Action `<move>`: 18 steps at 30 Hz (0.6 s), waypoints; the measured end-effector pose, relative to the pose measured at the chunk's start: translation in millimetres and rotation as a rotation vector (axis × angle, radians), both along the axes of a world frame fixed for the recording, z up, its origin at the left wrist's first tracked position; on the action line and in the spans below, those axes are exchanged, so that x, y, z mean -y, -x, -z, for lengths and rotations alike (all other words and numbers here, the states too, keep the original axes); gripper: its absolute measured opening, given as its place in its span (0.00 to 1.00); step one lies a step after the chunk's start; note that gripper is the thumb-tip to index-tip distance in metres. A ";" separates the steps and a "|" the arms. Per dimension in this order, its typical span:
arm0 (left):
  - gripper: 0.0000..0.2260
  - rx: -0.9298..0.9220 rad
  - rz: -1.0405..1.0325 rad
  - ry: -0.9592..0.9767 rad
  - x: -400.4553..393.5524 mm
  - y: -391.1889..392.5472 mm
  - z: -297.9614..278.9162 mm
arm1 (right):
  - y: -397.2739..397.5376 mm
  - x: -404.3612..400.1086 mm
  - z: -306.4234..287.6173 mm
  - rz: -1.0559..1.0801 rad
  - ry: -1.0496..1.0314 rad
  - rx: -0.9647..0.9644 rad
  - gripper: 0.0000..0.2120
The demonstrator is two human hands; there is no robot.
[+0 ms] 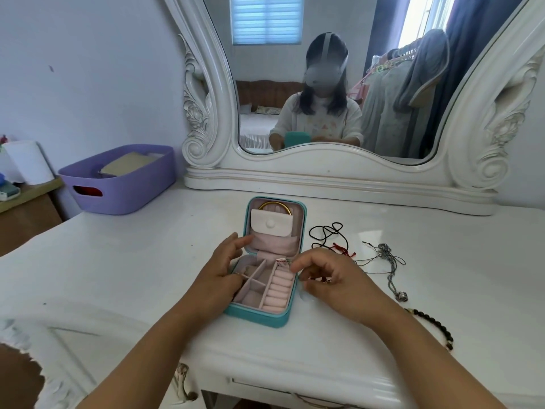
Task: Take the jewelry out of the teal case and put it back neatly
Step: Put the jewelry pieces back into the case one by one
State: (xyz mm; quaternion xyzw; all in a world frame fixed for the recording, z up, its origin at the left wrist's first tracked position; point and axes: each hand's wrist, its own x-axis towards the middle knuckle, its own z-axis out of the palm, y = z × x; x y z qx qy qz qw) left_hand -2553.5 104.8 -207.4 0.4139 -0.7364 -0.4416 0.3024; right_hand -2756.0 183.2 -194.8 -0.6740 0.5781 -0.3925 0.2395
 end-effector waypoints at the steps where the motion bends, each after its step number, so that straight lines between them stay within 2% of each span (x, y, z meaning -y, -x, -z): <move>1: 0.31 0.007 -0.010 0.016 -0.9 -0.1 1.0 | 3.1 -1.7 -0.9 0.029 -0.003 -0.030 0.22; 5: 0.30 -0.030 -0.056 0.084 -4.7 2.2 5.1 | 11.9 -6.2 -7.0 0.089 -0.075 -0.341 0.17; 9: 0.27 0.026 -0.096 0.174 -8.7 5.7 7.8 | 9.1 -2.7 -12.9 -0.001 -0.172 -0.637 0.15; 12: 0.22 0.104 -0.151 0.275 -9.7 6.0 8.8 | 6.8 1.4 -16.7 -0.011 -0.168 -0.675 0.12; 14: 0.24 0.183 -0.171 0.373 -12.2 7.2 8.2 | 9.0 4.2 -20.5 -0.020 -0.227 -0.676 0.10; 17: 0.24 0.235 -0.119 0.590 -14.4 7.3 8.3 | 11.7 7.8 -22.8 -0.040 -0.282 -0.628 0.03; 18: 0.23 0.228 -0.099 0.639 -14.0 6.4 8.8 | 12.2 10.0 -21.4 -0.050 -0.269 -0.641 0.04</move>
